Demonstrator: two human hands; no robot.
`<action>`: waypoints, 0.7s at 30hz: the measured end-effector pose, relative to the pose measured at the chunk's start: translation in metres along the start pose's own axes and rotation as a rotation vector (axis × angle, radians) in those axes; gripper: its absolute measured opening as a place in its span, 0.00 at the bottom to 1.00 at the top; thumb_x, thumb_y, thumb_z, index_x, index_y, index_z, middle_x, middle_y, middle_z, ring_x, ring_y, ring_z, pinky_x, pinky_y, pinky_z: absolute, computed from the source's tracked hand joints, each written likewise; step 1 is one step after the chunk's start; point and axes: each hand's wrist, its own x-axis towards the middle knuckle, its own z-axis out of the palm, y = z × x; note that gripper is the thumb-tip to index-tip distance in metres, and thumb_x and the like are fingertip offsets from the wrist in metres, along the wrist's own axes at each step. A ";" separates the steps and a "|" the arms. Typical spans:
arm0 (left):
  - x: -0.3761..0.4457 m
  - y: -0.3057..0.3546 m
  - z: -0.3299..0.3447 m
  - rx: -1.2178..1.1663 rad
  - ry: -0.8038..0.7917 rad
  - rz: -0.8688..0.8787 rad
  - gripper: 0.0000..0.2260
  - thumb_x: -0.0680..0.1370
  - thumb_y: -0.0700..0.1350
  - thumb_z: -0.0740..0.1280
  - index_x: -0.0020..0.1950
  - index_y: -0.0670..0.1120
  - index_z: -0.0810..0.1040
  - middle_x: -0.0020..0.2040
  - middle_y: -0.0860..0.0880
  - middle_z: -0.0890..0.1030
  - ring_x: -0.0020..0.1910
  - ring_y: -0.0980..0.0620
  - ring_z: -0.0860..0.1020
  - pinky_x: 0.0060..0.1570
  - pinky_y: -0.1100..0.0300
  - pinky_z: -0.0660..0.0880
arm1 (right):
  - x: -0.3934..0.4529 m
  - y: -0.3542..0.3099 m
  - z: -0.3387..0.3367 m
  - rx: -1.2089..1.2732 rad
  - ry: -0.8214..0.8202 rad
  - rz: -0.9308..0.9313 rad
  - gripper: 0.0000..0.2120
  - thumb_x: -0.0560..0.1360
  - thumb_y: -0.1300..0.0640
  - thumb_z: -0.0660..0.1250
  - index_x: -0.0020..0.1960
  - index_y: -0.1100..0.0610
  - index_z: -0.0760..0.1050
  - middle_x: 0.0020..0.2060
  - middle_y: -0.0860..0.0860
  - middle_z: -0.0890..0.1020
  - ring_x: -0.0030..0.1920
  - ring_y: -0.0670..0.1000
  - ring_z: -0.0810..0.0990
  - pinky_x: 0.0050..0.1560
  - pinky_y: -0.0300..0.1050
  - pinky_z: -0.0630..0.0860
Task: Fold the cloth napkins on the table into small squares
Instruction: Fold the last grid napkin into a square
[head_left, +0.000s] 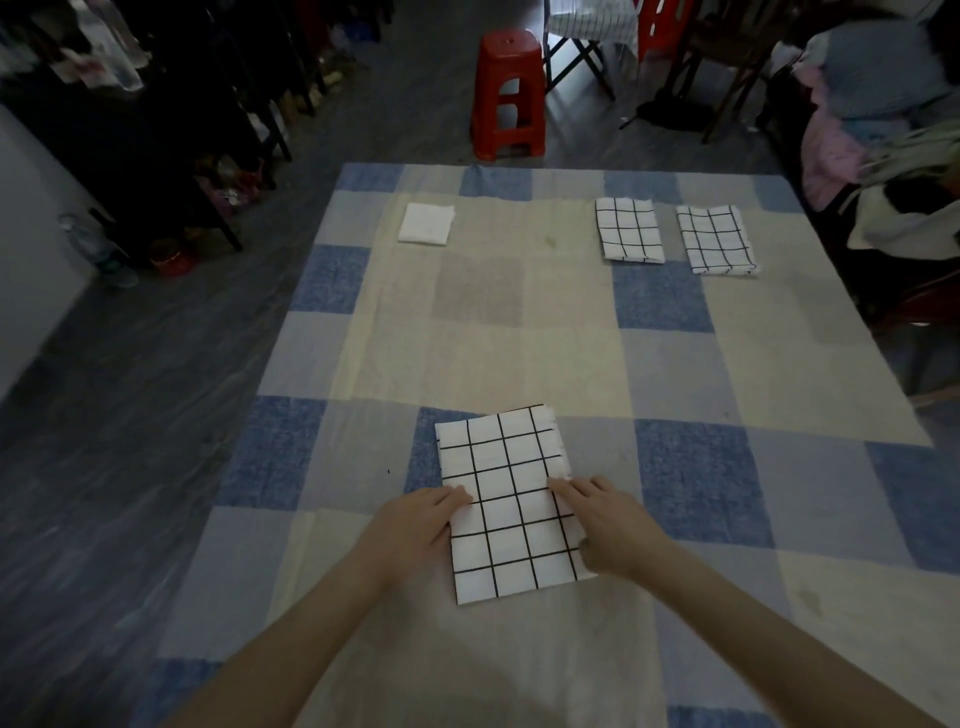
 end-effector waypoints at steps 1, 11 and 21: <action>0.001 0.000 0.001 -0.003 0.015 -0.001 0.16 0.77 0.53 0.56 0.61 0.51 0.76 0.56 0.53 0.82 0.46 0.53 0.83 0.36 0.60 0.81 | 0.000 -0.001 -0.002 0.003 -0.023 -0.001 0.42 0.71 0.52 0.67 0.78 0.51 0.48 0.74 0.49 0.62 0.70 0.53 0.62 0.64 0.52 0.70; -0.004 0.001 0.011 -0.112 0.088 -0.130 0.18 0.77 0.54 0.57 0.56 0.52 0.82 0.61 0.54 0.81 0.57 0.55 0.80 0.47 0.56 0.82 | -0.016 -0.018 0.020 -0.205 -0.070 -0.033 0.52 0.65 0.39 0.73 0.77 0.49 0.44 0.77 0.58 0.44 0.76 0.63 0.44 0.74 0.64 0.48; -0.002 -0.004 0.005 -0.119 -0.128 -0.200 0.28 0.70 0.61 0.60 0.69 0.55 0.74 0.71 0.60 0.70 0.66 0.59 0.73 0.58 0.64 0.72 | 0.009 -0.019 -0.010 0.136 0.155 0.071 0.24 0.76 0.38 0.52 0.54 0.53 0.78 0.51 0.49 0.80 0.51 0.52 0.78 0.51 0.47 0.73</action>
